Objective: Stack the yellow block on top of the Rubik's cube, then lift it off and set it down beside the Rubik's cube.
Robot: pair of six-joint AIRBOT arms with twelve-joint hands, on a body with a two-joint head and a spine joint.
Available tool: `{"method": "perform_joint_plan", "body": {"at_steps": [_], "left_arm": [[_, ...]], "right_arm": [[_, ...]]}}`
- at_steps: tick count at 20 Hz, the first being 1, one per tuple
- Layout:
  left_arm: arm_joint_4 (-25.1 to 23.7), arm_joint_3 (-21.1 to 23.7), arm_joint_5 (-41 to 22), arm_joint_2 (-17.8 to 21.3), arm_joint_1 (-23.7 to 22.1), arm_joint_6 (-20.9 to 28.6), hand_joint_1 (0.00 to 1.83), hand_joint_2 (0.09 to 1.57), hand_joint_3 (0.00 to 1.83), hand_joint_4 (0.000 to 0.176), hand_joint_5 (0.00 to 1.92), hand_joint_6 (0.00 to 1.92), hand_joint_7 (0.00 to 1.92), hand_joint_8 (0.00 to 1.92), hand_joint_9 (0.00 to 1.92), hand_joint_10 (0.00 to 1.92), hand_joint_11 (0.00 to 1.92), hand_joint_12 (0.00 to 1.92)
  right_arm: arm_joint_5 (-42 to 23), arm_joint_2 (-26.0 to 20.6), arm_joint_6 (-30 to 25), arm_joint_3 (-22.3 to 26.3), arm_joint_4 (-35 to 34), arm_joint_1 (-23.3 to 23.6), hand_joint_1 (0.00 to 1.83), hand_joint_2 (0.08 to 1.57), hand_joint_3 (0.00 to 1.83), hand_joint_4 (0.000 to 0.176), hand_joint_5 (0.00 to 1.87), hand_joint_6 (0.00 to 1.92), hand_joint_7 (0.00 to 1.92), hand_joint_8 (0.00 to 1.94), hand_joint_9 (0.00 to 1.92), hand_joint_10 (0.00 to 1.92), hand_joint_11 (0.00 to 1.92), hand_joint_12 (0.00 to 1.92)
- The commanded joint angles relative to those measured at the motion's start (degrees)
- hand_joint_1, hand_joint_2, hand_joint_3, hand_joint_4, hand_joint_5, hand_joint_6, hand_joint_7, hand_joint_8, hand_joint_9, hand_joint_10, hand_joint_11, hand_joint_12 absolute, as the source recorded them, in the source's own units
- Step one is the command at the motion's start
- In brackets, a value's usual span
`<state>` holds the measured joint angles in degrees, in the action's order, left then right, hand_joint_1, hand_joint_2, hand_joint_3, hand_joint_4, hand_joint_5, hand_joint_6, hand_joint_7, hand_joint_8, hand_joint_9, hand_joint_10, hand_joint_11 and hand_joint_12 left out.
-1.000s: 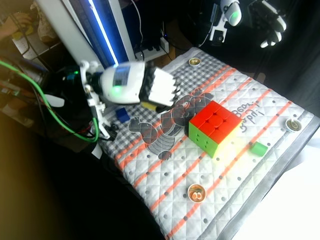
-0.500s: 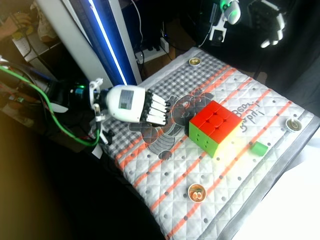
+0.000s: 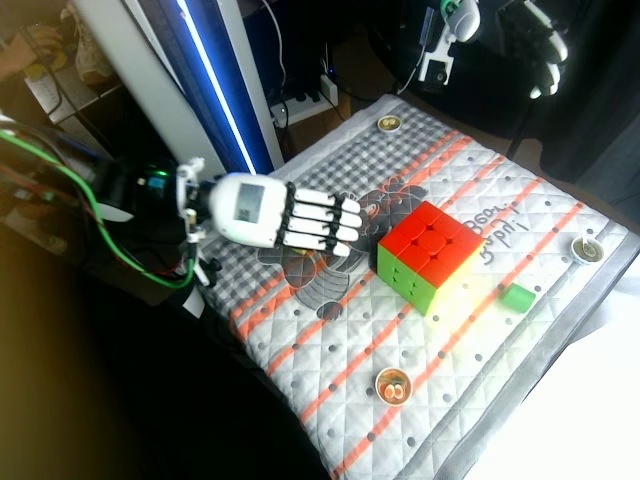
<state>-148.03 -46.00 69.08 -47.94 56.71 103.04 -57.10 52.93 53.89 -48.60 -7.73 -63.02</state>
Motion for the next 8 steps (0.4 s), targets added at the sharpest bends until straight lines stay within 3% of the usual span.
{"method": "perform_joint_plan", "body": {"at_steps": [1, 2, 3, 5, 6, 8], "left_arm": [[-1.8, -0.14, 8.44, 0.54, 0.22, 1.7, 0.36, 1.19, 0.0, 0.066, 0.33, 0.02, 0.4, 0.01, 0.35, 0.22, 0.0, 1.36], [-1.79, -0.22, 8.87, 0.56, 0.74, 2.69, 0.37, 1.19, 0.0, 0.057, 0.35, 0.01, 0.42, 0.01, 0.39, 0.18, 0.0, 1.35], [-1.7, -0.27, 9.18, 0.56, 1.09, 3.28, 0.37, 1.19, 0.0, 0.059, 0.39, 0.02, 0.45, 0.01, 0.43, 0.16, 0.02, 1.38], [-1.57, -0.23, 9.62, 0.56, 1.3, 3.58, 0.38, 1.18, 0.0, 0.05, 0.44, 0.02, 0.48, 0.01, 0.47, 0.14, 0.03, 1.41], [-1.57, -0.21, 9.74, 0.55, 1.3, 3.65, 0.38, 1.18, 0.0, 0.032, 0.45, 0.02, 0.5, 0.01, 0.5, 0.13, 0.07, 1.38], [-2.17, -0.24, 10.84, 0.69, 1.42, 5.08, 0.4, 1.18, 0.0, 0.034, 0.5, 0.03, 0.54, 0.01, 0.54, 0.11, 0.12, 1.36]], "right_arm": [[-10.36, -0.8, -0.28, 0.68, 0.44, 0.19, 0.66, 0.91, 0.01, 0.0, 0.0, 0.55, 0.05, 0.36, 0.0, 0.61, 0.0, 1.32], [-12.51, -1.82, -0.28, 1.5, 0.34, -0.2, 0.68, 0.92, 0.01, 0.0, 0.0, 0.58, 0.01, 0.46, 0.0, 0.59, 0.0, 1.35], [-14.94, -2.72, -0.25, 2.24, 0.17, -0.71, 0.68, 0.94, 0.02, 0.0, 0.0, 0.77, 0.0, 0.61, 0.0, 0.67, 0.0, 1.41], [-20.53, -4.35, 0.23, 3.51, -0.7, -2.01, 0.55, 1.02, 0.05, 0.0, 0.0, 1.17, 0.0, 1.0, 0.0, 1.15, 0.0, 1.66], [-22.67, -4.86, 0.81, 3.89, -1.19, -2.39, 0.52, 1.02, 0.05, 0.0, 0.0, 1.26, 0.0, 1.11, 0.0, 1.24, 0.0, 1.7], [-27.95, -5.86, 2.93, 4.47, -2.75, -2.64, 0.56, 1.06, 0.07, 0.0, 0.0, 1.28, 0.0, 1.34, 0.0, 1.45, 0.0, 1.82]]}}
